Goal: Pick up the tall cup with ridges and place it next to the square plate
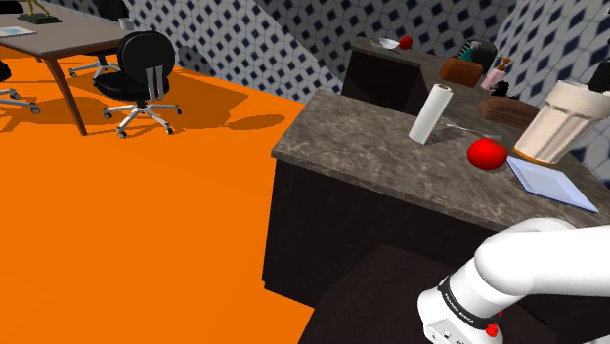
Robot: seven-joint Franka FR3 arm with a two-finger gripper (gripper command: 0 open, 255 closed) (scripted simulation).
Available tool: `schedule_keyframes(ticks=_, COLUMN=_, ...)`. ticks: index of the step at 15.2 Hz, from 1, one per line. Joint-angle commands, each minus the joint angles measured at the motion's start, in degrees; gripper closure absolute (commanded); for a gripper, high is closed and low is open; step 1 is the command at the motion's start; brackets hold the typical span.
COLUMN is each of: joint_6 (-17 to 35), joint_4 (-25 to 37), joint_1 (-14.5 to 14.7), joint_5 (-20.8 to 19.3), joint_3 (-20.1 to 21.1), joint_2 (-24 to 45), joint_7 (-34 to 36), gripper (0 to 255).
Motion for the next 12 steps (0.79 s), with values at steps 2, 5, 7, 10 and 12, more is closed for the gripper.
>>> schedule_keyframes(ticks=2, joint_6=-2.0, joint_4=2.1, joint_1=-0.5, joint_5=-3.2, joint_3=-2.5, joint_2=-1.1, joint_7=-4.5, gripper=255)
schedule_keyframes(ticks=5, joint_6=-3.6, joint_4=4.9, joint_1=-0.5, joint_5=-6.3, joint_3=-5.4, joint_2=-1.3, joint_7=-9.2, gripper=255)
schedule_keyframes(ticks=7, joint_6=-4.6, joint_4=7.1, joint_1=-0.4, joint_5=-8.4, joint_3=-7.4, joint_2=-1.2, joint_7=-12.5, gripper=255)
schedule_keyframes(ticks=10, joint_6=-5.8, joint_4=10.9, joint_1=0.0, joint_5=-11.6, joint_3=-10.8, joint_2=-0.6, joint_7=-17.7, gripper=255)
schedule_keyframes(ticks=12, joint_6=-6.5, joint_4=13.8, joint_1=0.6, joint_5=-13.7, joint_3=-13.4, joint_2=0.0, joint_7=-21.4, gripper=255)
